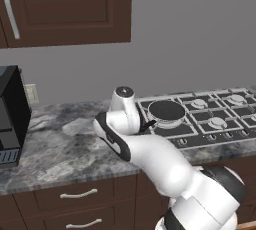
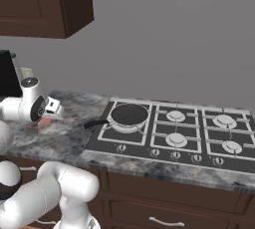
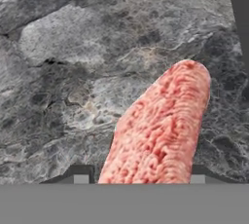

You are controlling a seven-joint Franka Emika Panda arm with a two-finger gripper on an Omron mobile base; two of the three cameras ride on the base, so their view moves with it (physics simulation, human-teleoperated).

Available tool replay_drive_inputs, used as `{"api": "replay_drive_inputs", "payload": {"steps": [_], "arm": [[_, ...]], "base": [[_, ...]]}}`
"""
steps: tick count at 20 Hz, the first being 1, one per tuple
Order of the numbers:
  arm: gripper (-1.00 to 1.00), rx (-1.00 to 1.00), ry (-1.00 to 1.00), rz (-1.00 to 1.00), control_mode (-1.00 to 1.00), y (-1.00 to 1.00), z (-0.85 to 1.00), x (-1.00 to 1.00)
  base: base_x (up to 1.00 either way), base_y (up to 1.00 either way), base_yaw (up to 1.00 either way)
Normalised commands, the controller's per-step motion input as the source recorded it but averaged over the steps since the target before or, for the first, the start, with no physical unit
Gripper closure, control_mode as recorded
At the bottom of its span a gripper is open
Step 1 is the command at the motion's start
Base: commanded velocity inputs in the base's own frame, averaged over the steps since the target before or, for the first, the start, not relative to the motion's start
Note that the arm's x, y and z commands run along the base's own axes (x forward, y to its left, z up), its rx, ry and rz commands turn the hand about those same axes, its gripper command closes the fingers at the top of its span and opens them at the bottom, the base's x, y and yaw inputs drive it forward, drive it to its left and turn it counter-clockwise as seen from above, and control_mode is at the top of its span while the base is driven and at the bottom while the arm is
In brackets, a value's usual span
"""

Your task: Place both pans onto different burners. Then place the onion and the steak on different pans.

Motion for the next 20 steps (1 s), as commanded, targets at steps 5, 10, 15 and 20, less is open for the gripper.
{"api": "replay_drive_inputs", "payload": {"steps": [5,10,15,20], "arm": [[1.00,0.00,0.00,-0.08,-1.00,-0.79,0.23,0.02],[1.00,0.02,0.00,-0.10,-1.00,-0.71,0.26,0.09],[1.00,0.02,0.00,-0.12,-1.00,-0.66,0.23,0.14],[1.00,0.01,0.00,-0.12,-1.00,-0.61,0.17,0.14]], "base": [[0.00,0.00,0.00],[0.00,0.00,0.00],[0.00,0.00,0.00],[0.00,0.00,0.00]]}}
